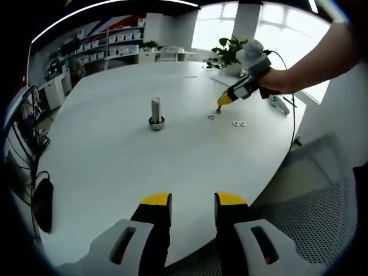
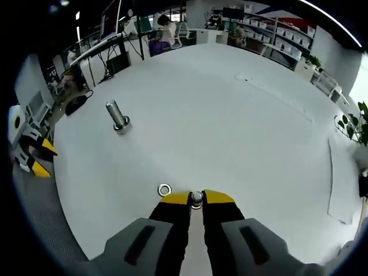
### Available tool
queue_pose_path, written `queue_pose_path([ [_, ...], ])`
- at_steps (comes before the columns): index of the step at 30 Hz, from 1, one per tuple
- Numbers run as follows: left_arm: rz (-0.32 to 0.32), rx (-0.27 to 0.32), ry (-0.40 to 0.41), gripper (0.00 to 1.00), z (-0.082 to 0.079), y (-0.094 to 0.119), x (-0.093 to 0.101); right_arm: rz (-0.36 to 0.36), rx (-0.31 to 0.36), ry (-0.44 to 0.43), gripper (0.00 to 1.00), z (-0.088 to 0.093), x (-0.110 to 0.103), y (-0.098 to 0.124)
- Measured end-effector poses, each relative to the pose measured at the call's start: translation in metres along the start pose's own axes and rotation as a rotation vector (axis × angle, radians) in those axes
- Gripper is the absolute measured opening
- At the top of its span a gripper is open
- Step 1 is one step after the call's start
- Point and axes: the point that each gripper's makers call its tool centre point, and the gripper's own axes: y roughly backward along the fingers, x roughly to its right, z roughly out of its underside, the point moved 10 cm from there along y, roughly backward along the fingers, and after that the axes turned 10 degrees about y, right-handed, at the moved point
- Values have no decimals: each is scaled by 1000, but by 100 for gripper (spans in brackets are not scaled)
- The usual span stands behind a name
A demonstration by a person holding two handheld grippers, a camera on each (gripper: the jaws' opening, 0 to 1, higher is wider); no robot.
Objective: Place the washer onto the threaded stud by aligning its center hole with the stud, sliding it down to the base, and recovering from edge contact or off-axis alignment until the washer reaches the visible bottom stop.
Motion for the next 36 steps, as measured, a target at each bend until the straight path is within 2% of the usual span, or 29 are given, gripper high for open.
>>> queue_pose_path([
  [8,-2,0,-1,28,0,0,0,6,-4,-15,17,1,2,1],
  [13,-2,1,-2,28,0,0,0,2,-25,20,20,5,1,5],
  [23,-4,5,-3,28,0,0,0,-60,-127,94,22,29,-7,14],
  [32,-8,7,-3,28,0,0,0,-113,-162,146,24,40,-16,22],
  [36,-8,9,-4,28,0,0,0,-143,-205,175,25,47,-20,23],
])
